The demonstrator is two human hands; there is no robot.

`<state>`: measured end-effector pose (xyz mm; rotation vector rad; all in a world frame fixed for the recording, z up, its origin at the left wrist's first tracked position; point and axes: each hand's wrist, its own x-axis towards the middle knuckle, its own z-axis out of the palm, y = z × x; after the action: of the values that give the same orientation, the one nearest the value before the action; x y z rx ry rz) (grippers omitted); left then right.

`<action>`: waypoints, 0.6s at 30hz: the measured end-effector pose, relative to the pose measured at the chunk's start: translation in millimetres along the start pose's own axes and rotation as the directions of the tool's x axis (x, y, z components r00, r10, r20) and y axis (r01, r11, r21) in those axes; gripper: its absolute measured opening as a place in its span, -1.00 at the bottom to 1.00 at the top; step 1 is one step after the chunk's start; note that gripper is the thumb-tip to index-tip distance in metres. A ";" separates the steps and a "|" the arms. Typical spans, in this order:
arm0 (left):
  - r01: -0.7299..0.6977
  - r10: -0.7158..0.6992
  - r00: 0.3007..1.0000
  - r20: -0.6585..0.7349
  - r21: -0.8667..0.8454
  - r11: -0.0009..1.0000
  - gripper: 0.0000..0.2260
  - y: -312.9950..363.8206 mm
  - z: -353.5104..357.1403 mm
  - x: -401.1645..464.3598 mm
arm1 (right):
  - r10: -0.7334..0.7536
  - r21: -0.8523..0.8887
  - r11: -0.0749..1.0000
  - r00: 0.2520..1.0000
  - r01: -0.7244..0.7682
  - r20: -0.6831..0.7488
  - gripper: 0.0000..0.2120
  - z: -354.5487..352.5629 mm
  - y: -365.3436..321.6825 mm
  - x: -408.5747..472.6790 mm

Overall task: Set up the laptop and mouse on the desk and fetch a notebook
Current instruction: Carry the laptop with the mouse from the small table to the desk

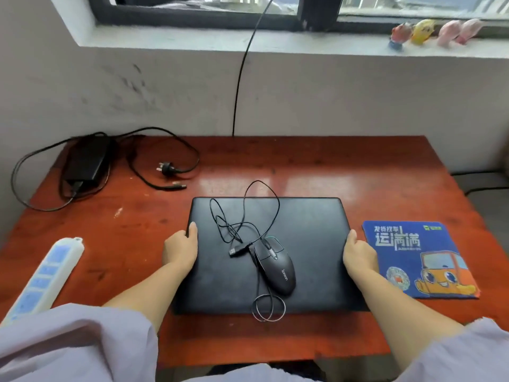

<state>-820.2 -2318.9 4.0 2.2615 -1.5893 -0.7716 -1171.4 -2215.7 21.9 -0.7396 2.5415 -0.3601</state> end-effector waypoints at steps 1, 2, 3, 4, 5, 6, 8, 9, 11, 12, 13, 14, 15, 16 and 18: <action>-0.005 0.005 1.000 -0.001 0.003 1.000 -0.50 7.4 1.9 11.5 | 0.007 0.000 1.000 1.000 -0.007 -0.005 -0.32 1.0 -7.7 10.9; -0.014 0.014 1.000 -0.005 0.008 1.000 -0.51 14.6 3.6 21.9 | 0.014 -0.003 1.000 1.000 -0.014 -0.010 -0.32 1.4 -14.7 21.0; -0.024 0.024 1.000 -0.007 0.013 1.000 -0.51 21.8 5.2 30.3 | 0.022 -0.005 1.000 1.000 -0.022 -0.013 -0.32 1.4 -20.5 30.0; -0.031 0.031 0.999 -0.005 0.016 0.999 -0.51 29.2 7.4 37.6 | 0.027 -0.005 1.000 0.999 -0.027 -0.020 -0.32 1.0 -25.8 39.6; -0.038 0.038 0.999 -0.001 0.020 0.999 -0.51 36.4 10.2 43.8 | 0.028 -0.003 1.000 0.999 -0.028 -0.027 -0.32 0.2 -30.4 49.3; -0.045 0.045 0.999 0.002 0.027 0.999 -0.52 42.9 13.7 49.3 | 0.026 -0.005 1.000 0.999 -0.026 -0.031 -0.32 -1.1 -34.8 58.7; -0.050 0.050 0.999 -0.002 0.045 0.998 -0.52 53.5 20.4 59.1 | 0.009 -0.021 1.000 0.999 -0.010 -0.033 -0.33 -4.9 -43.0 76.3; -0.046 0.046 0.999 -0.002 0.058 0.997 -0.53 58.5 23.0 63.7 | 0.002 -0.035 0.999 1.000 -0.003 -0.031 -0.34 -7.2 -46.8 83.9; -0.034 0.035 0.999 -0.010 0.091 0.995 -0.52 67.0 26.4 71.1 | -0.019 -0.069 0.997 1.000 0.017 -0.024 -0.36 -10.6 -52.8 95.9; -0.028 0.030 0.999 -0.016 0.112 0.993 -0.51 69.7 28.0 73.9 | -0.035 -0.090 0.995 0.999 0.033 -0.024 -0.36 -11.3 -54.5 100.5; -0.025 0.028 0.999 -0.022 0.135 0.991 -0.50 71.2 29.7 75.9 | -0.053 -0.111 0.993 0.998 0.050 -0.026 -0.37 -11.2 -55.4 104.8; -0.026 0.030 0.999 -0.028 0.155 0.988 -0.50 71.9 31.4 77.4 | -0.075 -0.130 0.989 0.997 0.071 -0.028 -0.38 -11.0 -55.5 108.8; -0.029 0.035 0.999 -0.033 0.171 0.985 -0.49 72.2 32.8 78.4 | -0.098 -0.151 0.984 0.995 0.093 -0.028 -0.38 -11.1 -55.7 112.4; -0.035 0.043 0.998 -0.037 0.186 0.982 -0.49 72.3 33.6 79.1 | -0.125 -0.173 0.978 0.992 0.119 -0.023 -0.39 -12.1 -55.9 115.3; -0.056 0.066 0.997 -0.033 0.229 0.972 -0.48 72.1 33.2 80.3 | -0.199 -0.244 0.951 0.980 0.192 -0.007 -0.41 -15.9 -54.9 121.0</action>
<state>-874.9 -2416.9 -8.5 2.3527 -1.8012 -0.5477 -1245.8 -2326.6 12.1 -1.0908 2.5765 -0.1250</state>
